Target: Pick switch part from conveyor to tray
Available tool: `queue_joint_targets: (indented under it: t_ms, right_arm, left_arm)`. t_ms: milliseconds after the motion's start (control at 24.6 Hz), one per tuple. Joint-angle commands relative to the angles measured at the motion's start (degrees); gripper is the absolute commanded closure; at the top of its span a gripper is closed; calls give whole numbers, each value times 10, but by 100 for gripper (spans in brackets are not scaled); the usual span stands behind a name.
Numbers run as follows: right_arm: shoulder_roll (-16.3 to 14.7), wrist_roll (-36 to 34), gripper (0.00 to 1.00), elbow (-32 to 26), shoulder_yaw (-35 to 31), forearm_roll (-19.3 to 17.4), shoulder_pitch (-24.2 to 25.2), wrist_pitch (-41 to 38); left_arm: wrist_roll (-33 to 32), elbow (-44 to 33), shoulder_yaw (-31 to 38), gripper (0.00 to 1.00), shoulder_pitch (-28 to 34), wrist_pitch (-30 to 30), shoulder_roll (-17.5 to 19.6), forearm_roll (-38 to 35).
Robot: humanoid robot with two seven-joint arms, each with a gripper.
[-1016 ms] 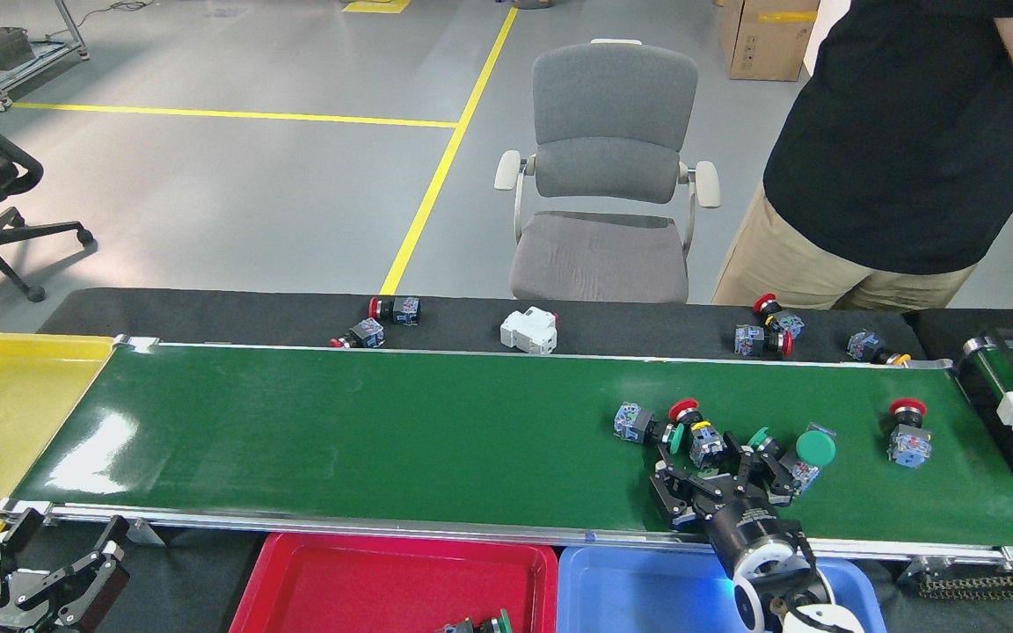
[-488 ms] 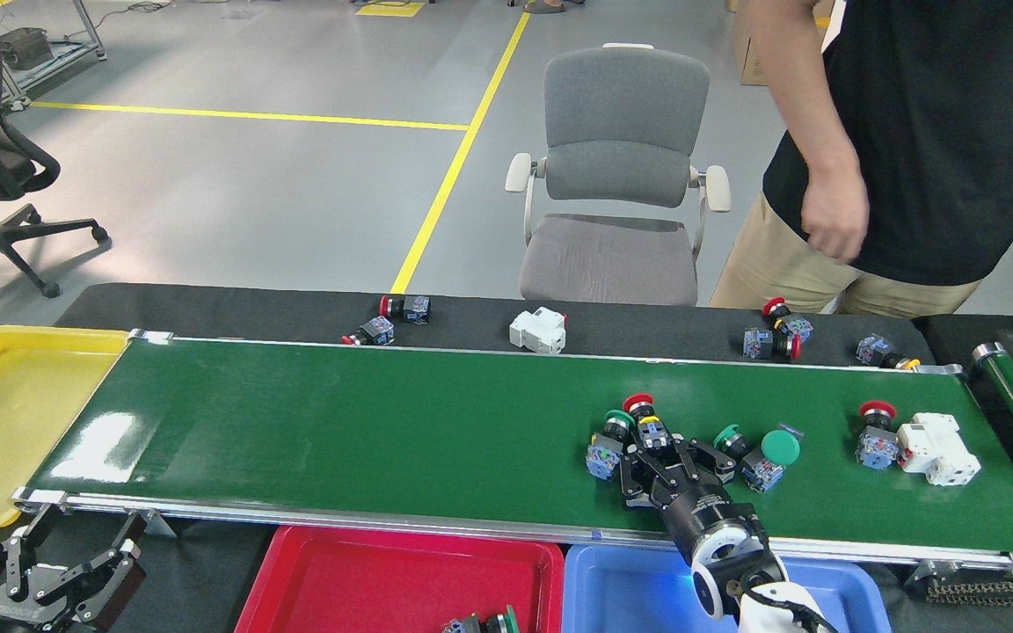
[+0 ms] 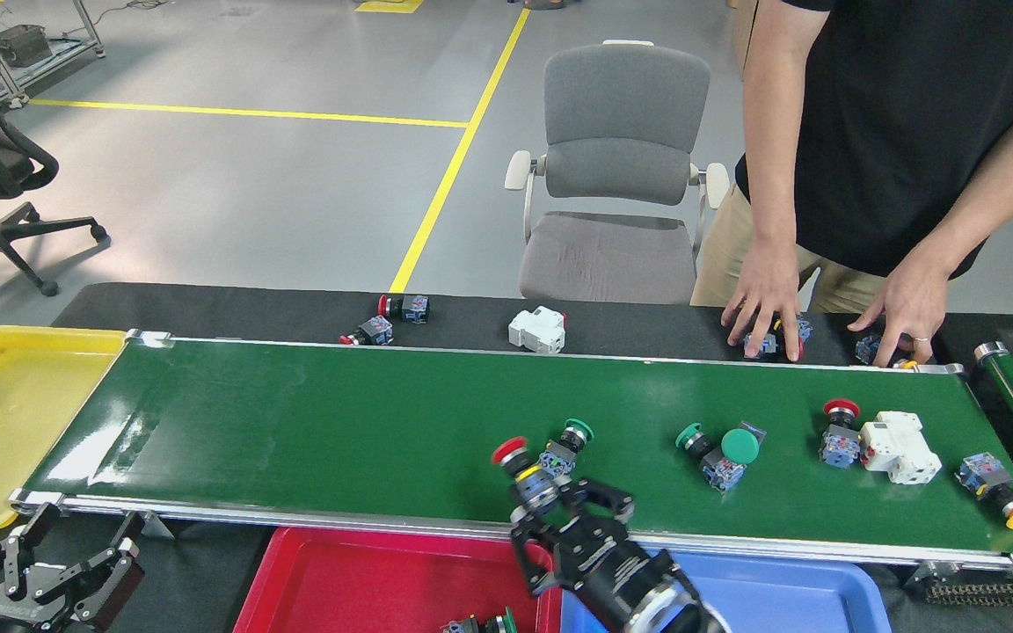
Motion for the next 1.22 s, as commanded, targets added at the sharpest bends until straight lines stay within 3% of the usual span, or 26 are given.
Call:
queue_joint_targets:
  t_ms: [0, 244, 325, 447, 610, 691, 813, 976, 1098, 1179]
  right_arm:
    - [6, -7, 3, -9, 32, -1, -3, -15]
    - [5, -7, 2, -25, 22, -8, 3, -8]
    - [4, -15, 2, -59, -47, -10, 39, 16]
    - [21, -61, 3, -108, -168, -10, 137, 108]
    - [23, -131, 3, -114, -241, -10, 210, 203]
    - [21, -135, 3, -114, -257, -10, 233, 220]
    - [21, -131, 3, -111, -271, -10, 236, 229]
    - [19, -120, 2, -108, -267, -6, 216, 224]
    - [6, -65, 2, -80, -227, -5, 144, 222]
    - [-12, -32, 2, -57, -200, -6, 100, 217]
  left_arm:
    - [2, -8, 1, 0, -5, 1, 5, 0]
    - [2, -10, 0, 0, -5, -8, 5, 2]
    - [2, -11, -1, 0, -6, -15, 5, 3]
    - [2, -24, -31, 0, -10, -56, 2, 2]
    - [0, -93, -117, 0, -23, -60, -6, -5]
    - [-22, -99, -181, 0, -62, -52, -17, -29]
    - [-44, -66, -241, 0, -121, -30, -53, -79]
    - [-45, -11, -262, 0, -162, -28, -114, -161]
    - [-45, 9, -266, 0, -174, -30, -154, -218]
    - [-45, 28, -265, 0, -185, -30, -160, -221]
